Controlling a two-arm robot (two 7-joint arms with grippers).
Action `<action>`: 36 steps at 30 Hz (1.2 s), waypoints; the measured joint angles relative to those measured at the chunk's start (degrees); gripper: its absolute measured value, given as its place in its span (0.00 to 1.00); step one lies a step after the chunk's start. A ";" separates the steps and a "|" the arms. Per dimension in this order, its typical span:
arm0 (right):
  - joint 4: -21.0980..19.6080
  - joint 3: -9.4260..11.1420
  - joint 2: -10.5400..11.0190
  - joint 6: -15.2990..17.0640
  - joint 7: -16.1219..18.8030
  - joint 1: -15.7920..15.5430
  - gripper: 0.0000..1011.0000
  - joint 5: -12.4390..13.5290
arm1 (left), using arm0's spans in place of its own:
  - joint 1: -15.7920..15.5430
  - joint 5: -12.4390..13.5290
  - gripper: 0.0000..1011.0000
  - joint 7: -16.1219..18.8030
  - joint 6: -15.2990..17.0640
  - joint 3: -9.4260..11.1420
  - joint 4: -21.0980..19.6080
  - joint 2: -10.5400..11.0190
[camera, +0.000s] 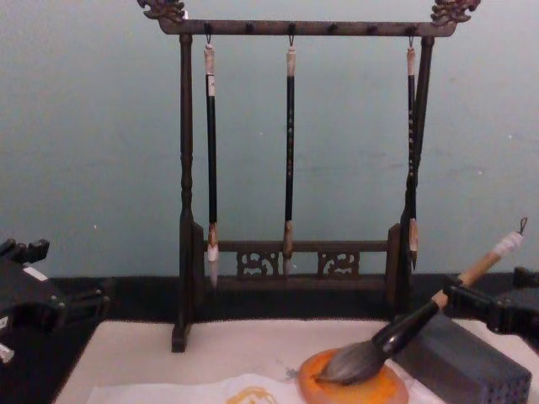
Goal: Pick up the brush from the inkstone, write on the paper, then place the brush back to its original position.
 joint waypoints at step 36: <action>0.00 0.00 0.00 -0.01 0.00 0.00 0.99 -0.01 | 0.00 0.00 0.99 0.00 0.00 0.00 0.00 0.00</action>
